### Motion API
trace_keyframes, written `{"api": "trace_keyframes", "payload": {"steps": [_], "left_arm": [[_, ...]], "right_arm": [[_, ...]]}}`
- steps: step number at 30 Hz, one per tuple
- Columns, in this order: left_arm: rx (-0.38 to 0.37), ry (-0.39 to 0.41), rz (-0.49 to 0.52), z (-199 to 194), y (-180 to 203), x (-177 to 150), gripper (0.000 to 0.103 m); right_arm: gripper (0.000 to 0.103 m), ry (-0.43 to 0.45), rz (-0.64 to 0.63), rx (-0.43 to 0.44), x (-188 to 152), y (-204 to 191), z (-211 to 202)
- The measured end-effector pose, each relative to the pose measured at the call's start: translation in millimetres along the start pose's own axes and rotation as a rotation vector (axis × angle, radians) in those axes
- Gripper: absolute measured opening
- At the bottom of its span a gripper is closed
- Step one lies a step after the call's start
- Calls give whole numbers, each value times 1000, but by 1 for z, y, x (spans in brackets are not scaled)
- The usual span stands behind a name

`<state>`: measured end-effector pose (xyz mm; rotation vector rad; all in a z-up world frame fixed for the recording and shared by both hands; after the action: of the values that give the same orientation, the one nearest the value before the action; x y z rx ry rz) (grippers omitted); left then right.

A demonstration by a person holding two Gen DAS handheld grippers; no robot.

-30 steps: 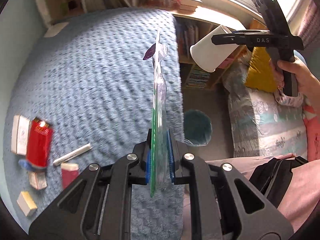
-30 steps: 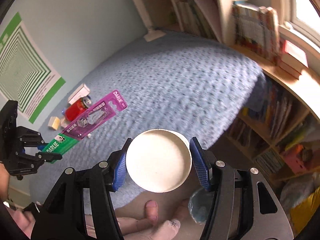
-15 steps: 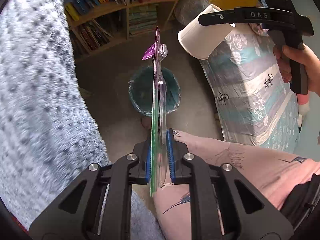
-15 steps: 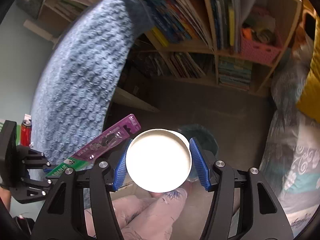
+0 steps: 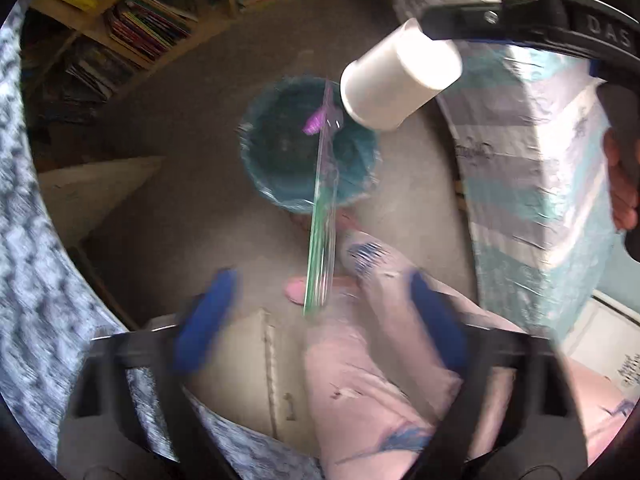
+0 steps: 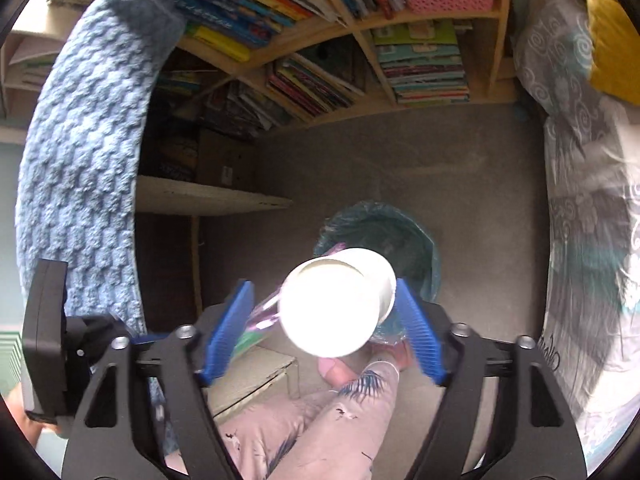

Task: Collect trash
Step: 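Open both tools to drop the package and cup into the wastebasket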

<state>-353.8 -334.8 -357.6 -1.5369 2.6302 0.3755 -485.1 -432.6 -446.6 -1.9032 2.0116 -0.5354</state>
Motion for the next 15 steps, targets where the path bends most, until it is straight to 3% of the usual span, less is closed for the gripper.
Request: {"api": "trace_keyframes", "payload": {"steps": [15], "left_arm": [[-39,76,-112,-38,-18,-10,96]], "right_arm": [[78,12,-59,18,13,-6,-26]]}}
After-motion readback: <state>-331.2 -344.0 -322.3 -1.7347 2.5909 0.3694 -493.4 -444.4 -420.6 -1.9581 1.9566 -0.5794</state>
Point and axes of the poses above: each gripper's, at about its wrist camera, not at the fingertips, and z roughly the way its jaws point, y to its right, x to its top, the point moved 5 cm from there along z, roughly the way its jaws point, and after that the axes turned 2 degrees about y, right-handed, at the moved point
